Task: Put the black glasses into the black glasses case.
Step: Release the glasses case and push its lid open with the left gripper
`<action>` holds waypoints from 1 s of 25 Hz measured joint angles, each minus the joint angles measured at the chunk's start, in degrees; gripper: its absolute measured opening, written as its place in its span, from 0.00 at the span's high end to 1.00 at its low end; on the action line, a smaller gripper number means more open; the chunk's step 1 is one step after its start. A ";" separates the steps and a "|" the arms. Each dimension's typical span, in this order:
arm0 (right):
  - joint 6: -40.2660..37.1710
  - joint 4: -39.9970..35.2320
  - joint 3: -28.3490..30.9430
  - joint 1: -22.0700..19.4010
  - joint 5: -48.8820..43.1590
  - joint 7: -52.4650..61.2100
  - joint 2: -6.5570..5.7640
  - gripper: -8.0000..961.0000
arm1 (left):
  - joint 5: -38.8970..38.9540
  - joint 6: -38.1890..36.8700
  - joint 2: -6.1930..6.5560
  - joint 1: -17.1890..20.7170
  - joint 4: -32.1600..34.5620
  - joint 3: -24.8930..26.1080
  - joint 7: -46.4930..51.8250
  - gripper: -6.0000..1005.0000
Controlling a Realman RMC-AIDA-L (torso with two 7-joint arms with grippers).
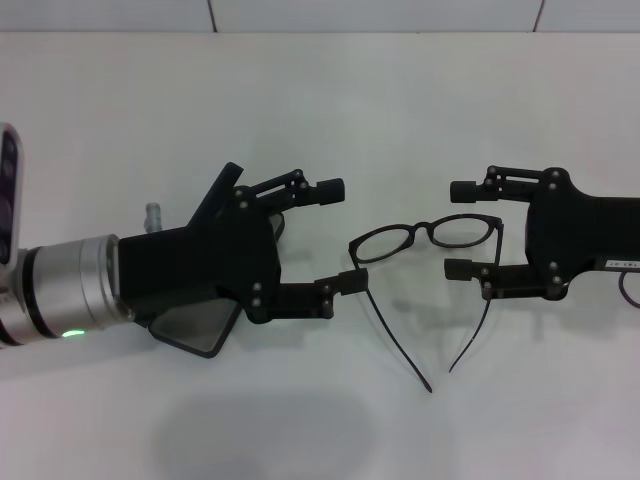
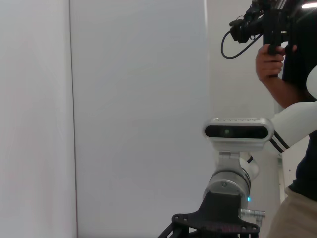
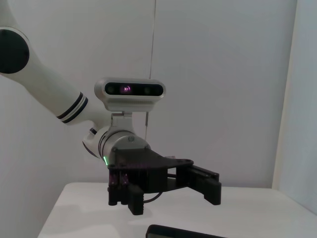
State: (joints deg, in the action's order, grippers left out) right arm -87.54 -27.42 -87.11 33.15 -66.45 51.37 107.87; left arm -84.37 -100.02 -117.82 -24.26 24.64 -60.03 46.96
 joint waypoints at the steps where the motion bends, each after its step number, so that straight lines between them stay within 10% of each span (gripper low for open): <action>1: 0.00 0.00 0.01 -0.03 0.00 -0.02 0.02 0.21 | 0.00 0.00 -0.09 -0.04 -0.01 0.00 0.00 0.13; 15: -0.19 0.00 0.63 -0.90 0.03 -0.63 0.57 0.21 | 2.38 0.83 -0.49 -0.10 -0.42 1.65 4.48 0.13; 21: -0.21 0.03 0.63 -1.11 0.03 -0.66 0.59 0.21 | 1.34 7.03 2.56 -2.23 1.49 8.34 25.26 0.13; 25: -0.55 0.07 0.63 -1.52 0.01 -0.67 0.39 0.21 | -9.46 12.08 3.98 -1.34 14.82 8.22 45.15 0.13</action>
State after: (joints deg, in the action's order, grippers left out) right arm -88.08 -27.35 -86.48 31.63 -66.44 50.71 108.27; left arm -93.83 -87.94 -113.84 -25.61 39.46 -51.81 92.11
